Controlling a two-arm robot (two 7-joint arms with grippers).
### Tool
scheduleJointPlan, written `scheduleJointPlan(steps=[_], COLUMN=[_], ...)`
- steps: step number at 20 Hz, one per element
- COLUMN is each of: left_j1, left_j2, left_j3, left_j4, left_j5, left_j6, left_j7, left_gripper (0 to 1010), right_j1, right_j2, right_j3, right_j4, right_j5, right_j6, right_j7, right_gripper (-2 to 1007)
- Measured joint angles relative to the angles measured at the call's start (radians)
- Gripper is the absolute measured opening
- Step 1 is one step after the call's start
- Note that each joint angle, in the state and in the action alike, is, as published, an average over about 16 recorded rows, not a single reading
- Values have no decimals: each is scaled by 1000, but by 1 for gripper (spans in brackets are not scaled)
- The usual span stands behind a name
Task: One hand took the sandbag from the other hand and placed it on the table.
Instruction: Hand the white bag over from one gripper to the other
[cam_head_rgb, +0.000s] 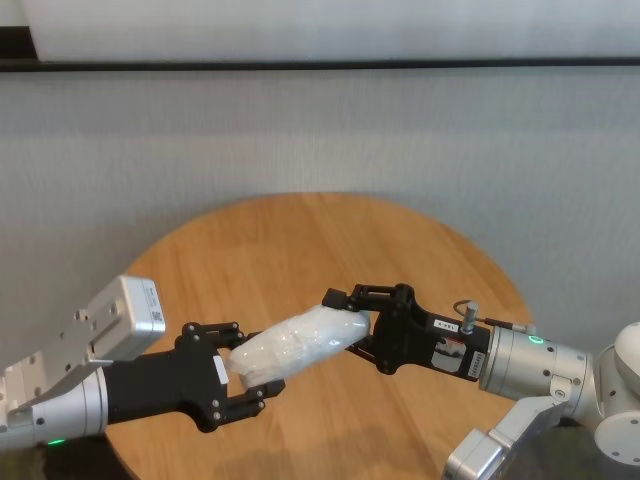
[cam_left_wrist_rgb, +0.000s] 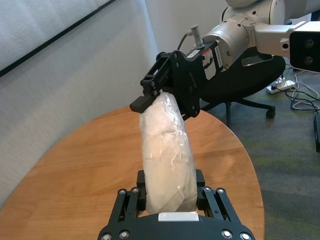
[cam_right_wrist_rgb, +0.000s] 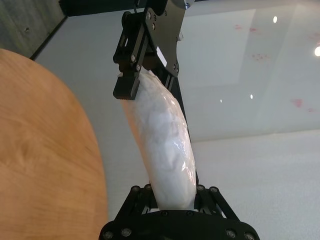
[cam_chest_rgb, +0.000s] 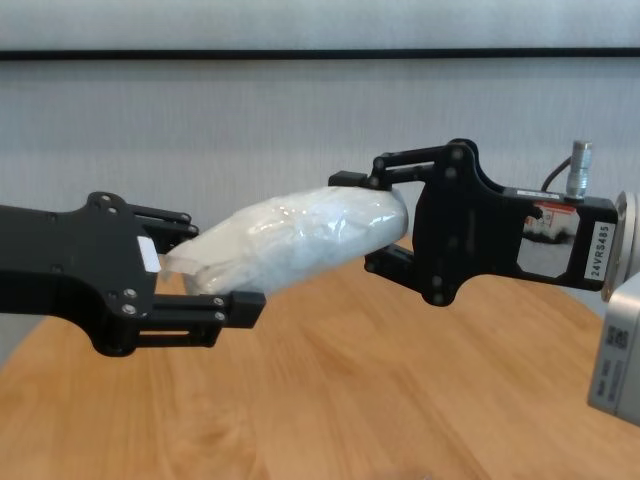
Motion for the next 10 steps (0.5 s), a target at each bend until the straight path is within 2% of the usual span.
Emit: scheduleJointPlan(steps=[5, 10], left_j1=[0, 0], left_j2=[0, 0], left_j3=[0, 0], left_j4=[0, 0], left_j5=[0, 0], left_j6=[0, 0], left_j7=[0, 0], left_gripper=[609, 699], right_j1=[0, 0], right_j2=[0, 0], right_j3=[0, 0], right_j4=[0, 0], right_j5=[0, 0], right_j6=[0, 0], right_j7=[0, 0], right_gripper=[307, 306])
